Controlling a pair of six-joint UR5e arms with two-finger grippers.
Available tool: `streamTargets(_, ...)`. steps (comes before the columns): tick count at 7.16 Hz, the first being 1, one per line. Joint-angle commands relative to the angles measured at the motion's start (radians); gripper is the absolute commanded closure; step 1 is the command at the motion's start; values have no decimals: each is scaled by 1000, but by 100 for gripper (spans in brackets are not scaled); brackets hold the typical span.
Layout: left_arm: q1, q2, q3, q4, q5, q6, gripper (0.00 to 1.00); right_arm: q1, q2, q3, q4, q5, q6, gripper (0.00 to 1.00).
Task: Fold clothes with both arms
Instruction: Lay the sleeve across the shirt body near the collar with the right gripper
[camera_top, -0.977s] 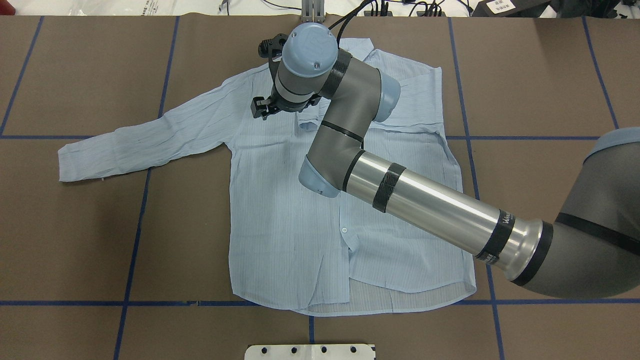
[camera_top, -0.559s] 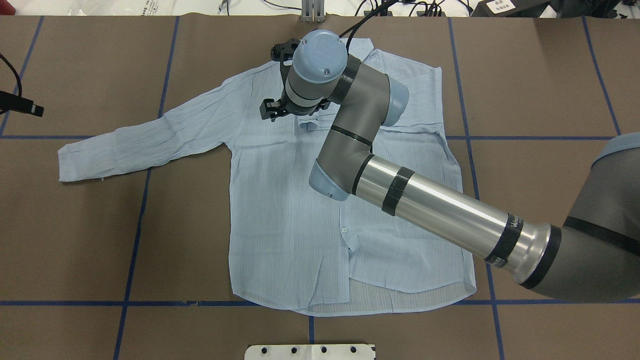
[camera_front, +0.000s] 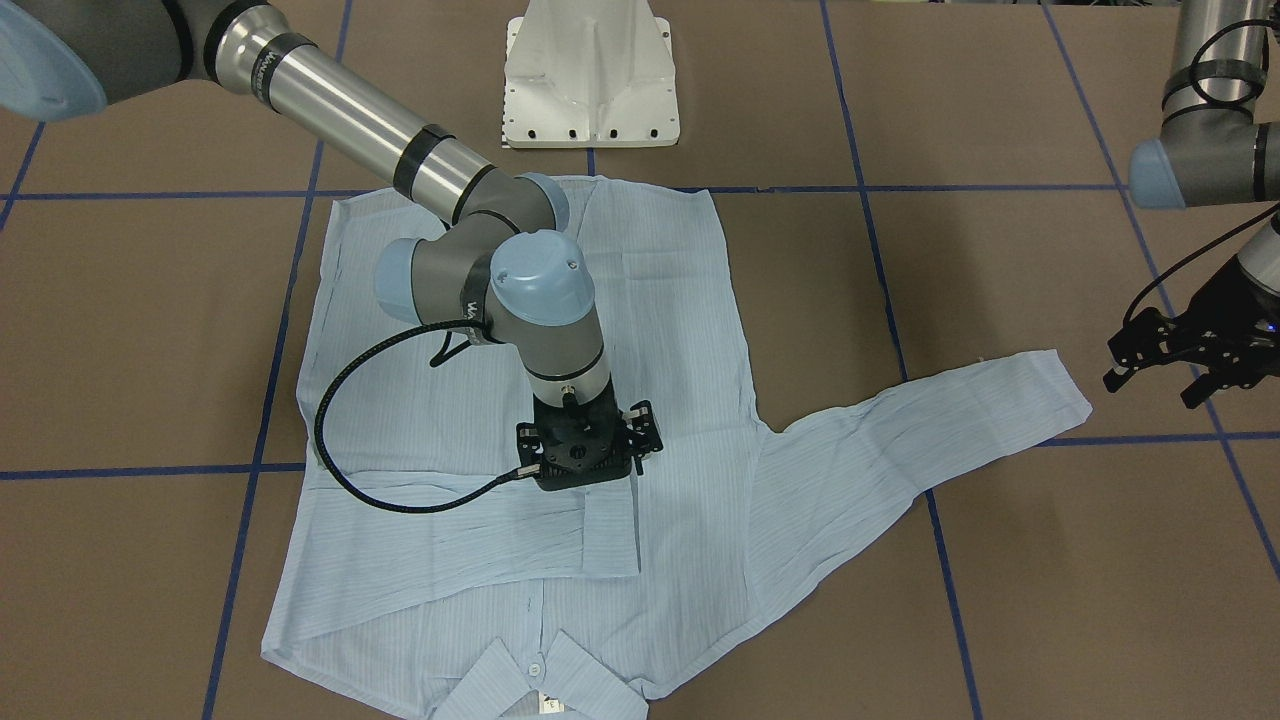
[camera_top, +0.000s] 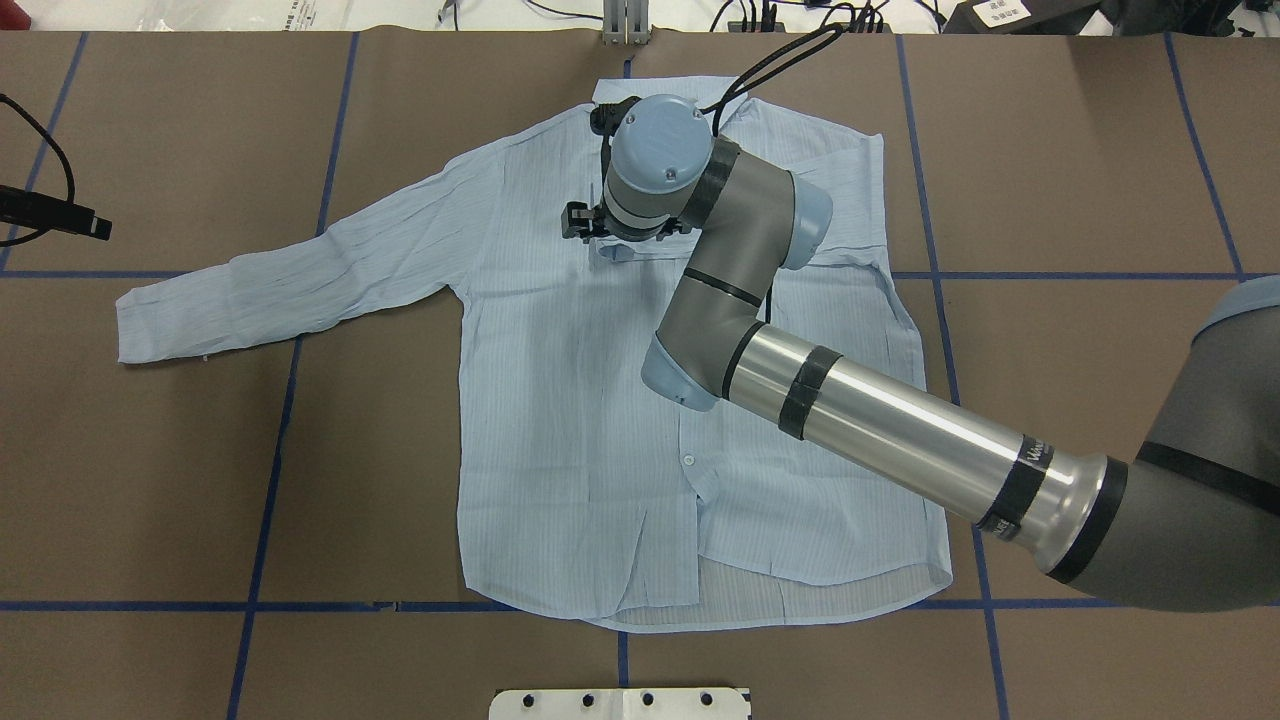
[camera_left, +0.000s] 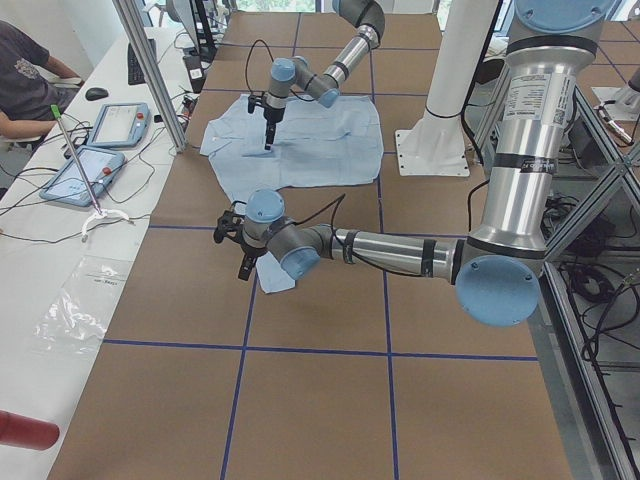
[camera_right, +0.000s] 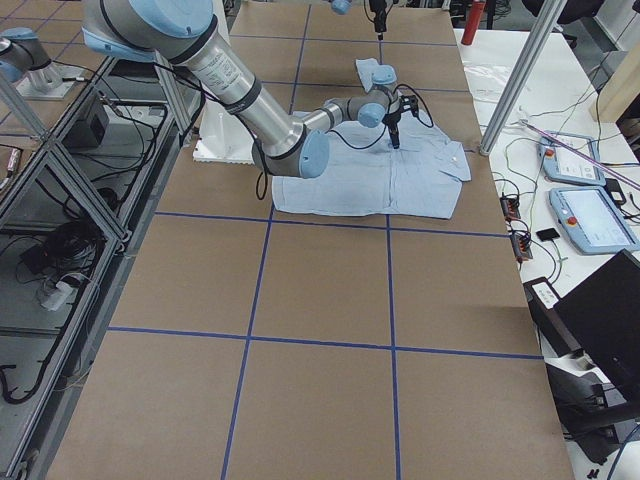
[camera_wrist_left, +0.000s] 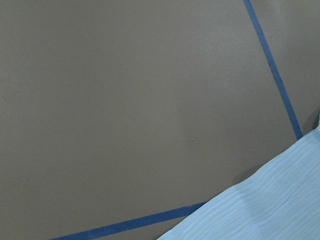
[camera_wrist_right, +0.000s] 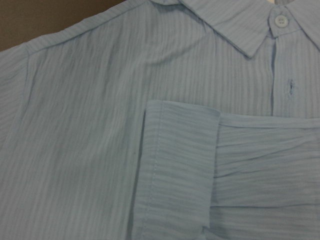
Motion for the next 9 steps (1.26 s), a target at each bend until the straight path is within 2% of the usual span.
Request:
streamTargets(1, -1, 0, -3, 0, -1, 0, 0, -13, 39, -78, 18, -30, 29, 1)
streamTargets(4, -1, 3, 0, 0, -1, 1, 0, -41, 70, -106, 29, -28, 29, 1)
streamTargets(5, -1, 3, -1, 0, -1, 0, 0, -49, 73, -121, 68, -28, 29, 1)
streamTargets(7, -1, 8, 5, 0, -1, 9, 0, -55, 148, -164, 100, -30, 28, 1)
streamTargets(8, -1, 9, 8, 0, -1, 12, 0, -61, 173, -211, 212, -36, 28, 2)
streamTargets(9, -1, 11, 9, 0, -1, 12, 0, -72, 209, -260, 274, -62, 28, 2)
